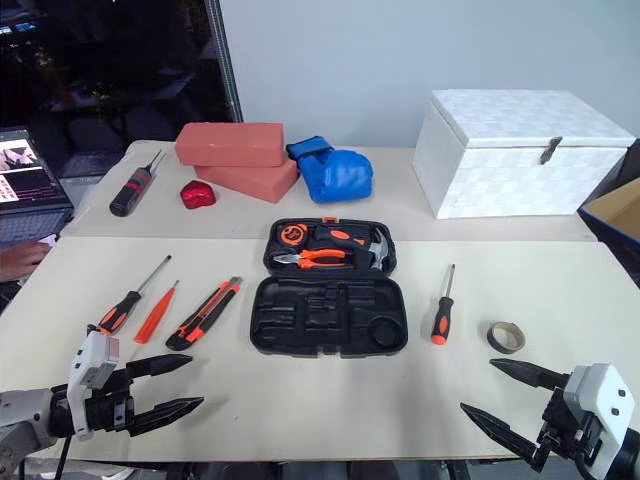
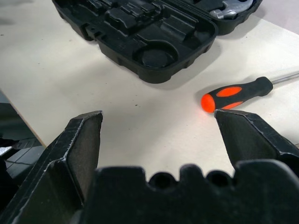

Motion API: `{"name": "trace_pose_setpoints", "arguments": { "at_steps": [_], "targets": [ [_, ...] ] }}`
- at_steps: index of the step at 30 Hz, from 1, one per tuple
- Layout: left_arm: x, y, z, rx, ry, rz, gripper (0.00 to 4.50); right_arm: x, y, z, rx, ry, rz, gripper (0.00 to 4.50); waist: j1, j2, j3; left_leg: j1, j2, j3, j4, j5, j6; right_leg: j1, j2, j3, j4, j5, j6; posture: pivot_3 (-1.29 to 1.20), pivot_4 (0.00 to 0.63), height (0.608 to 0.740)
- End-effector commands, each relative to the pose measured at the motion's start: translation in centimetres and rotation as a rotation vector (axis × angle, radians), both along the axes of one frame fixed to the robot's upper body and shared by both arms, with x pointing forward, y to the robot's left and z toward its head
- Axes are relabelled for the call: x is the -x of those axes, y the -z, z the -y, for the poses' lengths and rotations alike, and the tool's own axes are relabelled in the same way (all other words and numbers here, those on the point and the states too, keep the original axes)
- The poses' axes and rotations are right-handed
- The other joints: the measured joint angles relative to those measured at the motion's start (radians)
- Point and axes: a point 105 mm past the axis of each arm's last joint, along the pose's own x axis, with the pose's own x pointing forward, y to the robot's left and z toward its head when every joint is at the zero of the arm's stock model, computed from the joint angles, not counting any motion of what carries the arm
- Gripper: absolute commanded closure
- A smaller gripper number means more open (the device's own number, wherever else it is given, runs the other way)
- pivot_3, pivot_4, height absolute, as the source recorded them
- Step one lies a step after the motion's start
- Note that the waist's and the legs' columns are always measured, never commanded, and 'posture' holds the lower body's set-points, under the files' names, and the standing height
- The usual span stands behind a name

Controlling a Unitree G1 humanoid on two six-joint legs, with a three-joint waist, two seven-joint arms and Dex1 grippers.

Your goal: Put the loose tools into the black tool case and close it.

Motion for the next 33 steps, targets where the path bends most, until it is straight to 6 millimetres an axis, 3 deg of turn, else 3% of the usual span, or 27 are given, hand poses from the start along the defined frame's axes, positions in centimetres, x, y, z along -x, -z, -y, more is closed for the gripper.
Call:
{"name": "trace_pose_setpoints", "arguments": {
  "at_steps": [1, 3, 8, 13, 17, 21, 24, 26, 28, 32, 33],
  "targets": [
    [-1.8, -1.1, -1.0, 0.008, -0.143, 0.102, 0.08, -1.0, -1.2, -1.0, -0.024, -0.033, 0.102, 0.09, 0.002, 0.000, 0.000, 0.000, 0.000, 0.000, 0.000, 0.000, 0.000, 0.000, 0.000, 0.000, 0.000, 0.000, 0.000, 0.00, 0.150, 0.740],
    [-4.3, -2.1, -3.1, 0.043, -0.407, 0.174, 0.08, -2.4, -2.5, -2.7, -0.097, -0.075, 0.192, 0.09, 0.006, -0.003, 0.001, 0.004, -0.003, 0.003, 0.000, -0.003, 0.000, 0.000, -0.001, 0.001, 0.009, 0.000, 0.001, 0.00, 0.150, 0.740],
    [-7.2, -3.0, -8.7, -0.030, -0.804, 0.114, 0.08, -4.0, -5.1, -6.0, -0.129, -0.249, 0.290, 0.09, 0.015, -0.009, 0.004, 0.011, -0.009, 0.000, 0.000, -0.002, 0.002, 0.001, 0.000, 0.003, 0.025, 0.003, 0.004, 0.00, 0.150, 0.740],
    [-8.0, -3.7, -11.8, -0.194, -0.858, 0.042, 0.08, -4.4, -6.3, -8.7, -0.115, -0.437, 0.257, 0.09, 0.017, -0.017, 0.009, 0.012, -0.010, -0.003, 0.000, -0.002, 0.002, 0.000, 0.001, 0.003, 0.027, 0.002, 0.003, 0.00, 0.150, 0.740],
    [-8.9, -3.1, -12.7, -0.302, -0.820, -0.047, 0.08, -4.6, -7.7, -10.4, -0.130, -0.557, 0.254, 0.09, 0.021, -0.019, 0.010, 0.011, -0.011, -0.002, 0.001, -0.002, 0.001, 0.001, -0.002, 0.003, 0.024, 0.002, 0.003, 0.00, 0.150, 0.740],
    [-9.7, -1.8, -12.5, -0.359, -0.791, -0.099, 0.08, -5.0, -7.9, -10.6, -0.121, -0.569, 0.262, 0.09, 0.027, -0.019, 0.010, 0.010, -0.011, -0.002, 0.000, -0.002, 0.001, 0.001, -0.002, 0.003, 0.023, 0.001, 0.004, 0.00, 0.150, 0.740],
    [-10.4, -1.7, -11.9, -0.341, -0.758, -0.093, 0.79, -5.1, -8.0, -10.7, -0.122, -0.569, 0.267, 0.00, 0.030, -0.019, 0.010, 0.007, -0.010, -0.002, 0.000, 0.001, 0.006, -0.001, -0.001, 0.002, 0.024, 0.001, 0.005, 0.00, 0.150, 0.740],
    [-10.5, -1.8, -11.5, -0.335, -0.728, -0.094, 1.68, -5.1, -8.1, -10.8, -0.133, -0.567, 0.273, 0.00, 0.035, -0.019, 0.010, 0.007, -0.010, -0.002, 0.000, 0.001, 0.006, -0.001, -0.001, 0.002, 0.026, -0.001, 0.007, 0.00, 0.150, 0.740],
    [-10.4, -2.0, -11.2, -0.331, -0.707, -0.088, 2.25, -5.0, -8.2, -10.9, -0.142, -0.564, 0.276, 0.00, 0.035, -0.019, 0.010, 0.007, -0.010, -0.002, 0.000, 0.001, 0.006, -0.001, -0.001, 0.002, 0.026, -0.001, 0.007, 0.00, 0.150, 0.740],
    [-10.8, -3.7, -10.5, -0.276, -0.676, -0.026, 3.57, -4.9, -8.3, -11.1, -0.152, -0.563, 0.281, 0.00, 0.041, -0.019, 0.010, 0.008, -0.010, -0.002, 0.000, 0.001, 0.006, -0.001, -0.001, 0.002, 0.026, -0.001, 0.007, 0.00, 0.150, 0.740],
    [-10.9, -4.3, -10.3, -0.259, -0.661, 0.000, 3.63, -4.9, -8.3, -11.1, -0.154, -0.559, 0.284, 0.00, 0.042, -0.019, 0.010, 0.008, -0.010, -0.002, 0.000, 0.001, 0.006, -0.001, -0.001, 0.002, 0.026, -0.001, 0.006, 0.00, 0.150, 0.740]
  ]
}}
